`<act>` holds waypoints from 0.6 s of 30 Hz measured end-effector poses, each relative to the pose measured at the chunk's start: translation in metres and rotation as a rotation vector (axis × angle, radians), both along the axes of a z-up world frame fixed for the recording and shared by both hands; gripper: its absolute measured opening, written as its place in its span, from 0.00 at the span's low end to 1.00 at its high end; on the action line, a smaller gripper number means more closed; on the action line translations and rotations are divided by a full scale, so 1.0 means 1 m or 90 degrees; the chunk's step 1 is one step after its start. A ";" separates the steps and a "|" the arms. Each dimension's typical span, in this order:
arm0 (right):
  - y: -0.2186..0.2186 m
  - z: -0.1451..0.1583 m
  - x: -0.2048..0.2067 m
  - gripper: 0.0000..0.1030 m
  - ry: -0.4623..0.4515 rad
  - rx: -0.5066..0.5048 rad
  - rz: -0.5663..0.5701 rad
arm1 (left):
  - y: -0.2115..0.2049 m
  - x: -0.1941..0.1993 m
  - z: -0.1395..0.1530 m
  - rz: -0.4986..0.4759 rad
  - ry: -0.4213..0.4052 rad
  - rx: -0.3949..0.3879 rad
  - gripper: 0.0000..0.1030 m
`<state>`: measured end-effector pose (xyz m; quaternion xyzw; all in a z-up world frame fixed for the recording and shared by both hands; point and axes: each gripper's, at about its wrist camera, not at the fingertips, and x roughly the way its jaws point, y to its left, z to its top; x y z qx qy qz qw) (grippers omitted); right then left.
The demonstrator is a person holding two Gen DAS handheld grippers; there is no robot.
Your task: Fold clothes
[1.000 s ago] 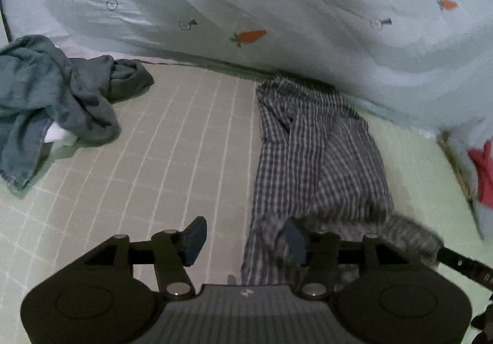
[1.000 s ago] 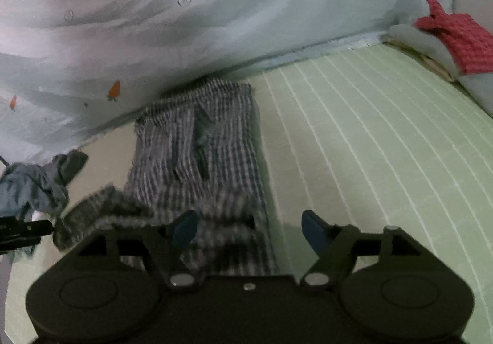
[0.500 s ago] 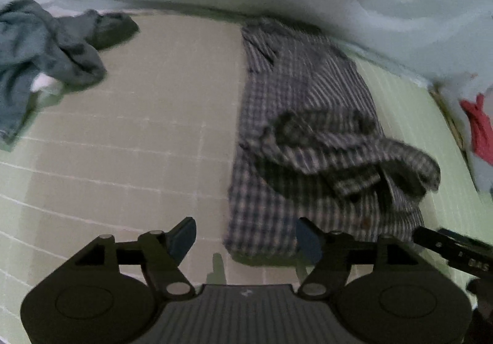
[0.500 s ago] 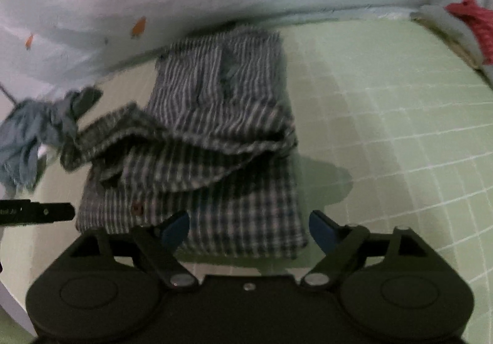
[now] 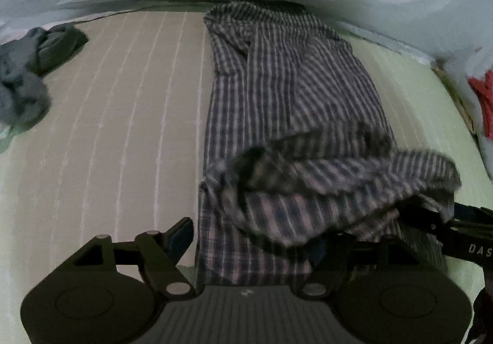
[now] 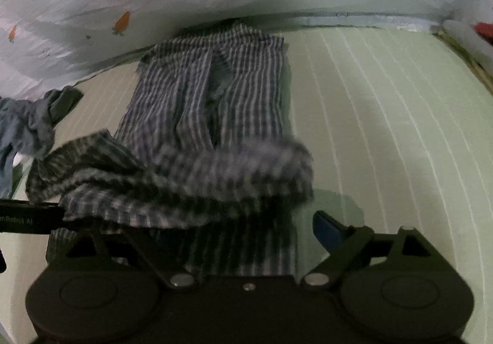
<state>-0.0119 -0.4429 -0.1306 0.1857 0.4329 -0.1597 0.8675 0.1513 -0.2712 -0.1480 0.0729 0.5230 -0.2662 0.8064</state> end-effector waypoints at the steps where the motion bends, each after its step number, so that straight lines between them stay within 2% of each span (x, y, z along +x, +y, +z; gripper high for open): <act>1: -0.005 -0.002 0.007 0.88 0.000 -0.001 -0.001 | -0.004 0.007 -0.002 0.003 -0.001 -0.001 0.77; 7: -0.028 -0.017 0.045 0.88 0.000 0.013 -0.024 | -0.018 0.051 -0.017 0.049 0.006 0.000 0.77; 13: -0.041 -0.027 0.066 0.88 0.007 0.000 -0.048 | -0.027 0.073 -0.028 0.067 0.005 0.007 0.77; 18: -0.051 -0.013 0.057 0.89 -0.021 -0.021 -0.078 | -0.022 0.073 -0.021 0.086 0.002 -0.040 0.76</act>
